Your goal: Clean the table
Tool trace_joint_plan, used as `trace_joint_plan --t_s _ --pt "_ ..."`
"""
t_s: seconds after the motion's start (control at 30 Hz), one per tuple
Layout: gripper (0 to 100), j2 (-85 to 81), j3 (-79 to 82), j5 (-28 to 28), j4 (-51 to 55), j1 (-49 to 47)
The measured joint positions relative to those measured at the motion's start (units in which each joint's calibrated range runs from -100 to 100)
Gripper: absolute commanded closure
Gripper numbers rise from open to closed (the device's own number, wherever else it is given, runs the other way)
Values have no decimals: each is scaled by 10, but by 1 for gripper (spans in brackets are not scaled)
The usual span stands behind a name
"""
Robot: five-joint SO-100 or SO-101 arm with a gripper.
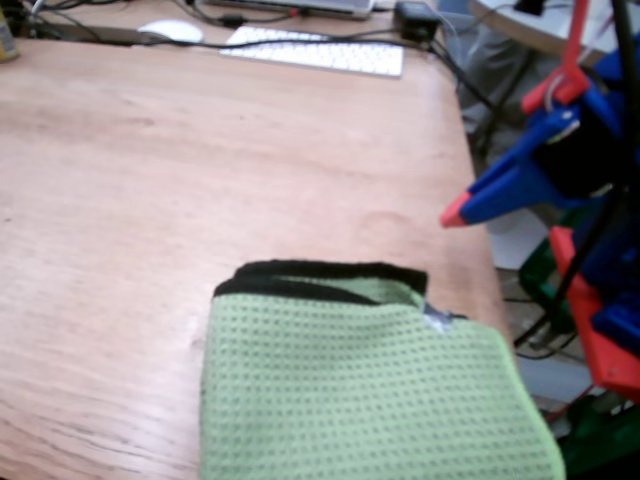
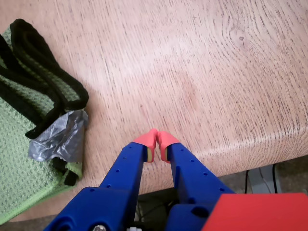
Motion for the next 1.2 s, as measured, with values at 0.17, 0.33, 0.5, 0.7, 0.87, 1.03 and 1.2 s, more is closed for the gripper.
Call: trace_joint_plan --t_s 0.17,0.33,0.5,0.7,0.87,1.03,1.2 --pt "100 0 0 0 0 -4" --pt "100 0 0 0 0 0" --pt "100 0 0 2 0 0" --pt "100 0 0 2 0 0" --pt "94 1 -206 3 1 -23" --pt "63 182 -367 74 1 -125" --pt "43 360 -483 79 1 -117"
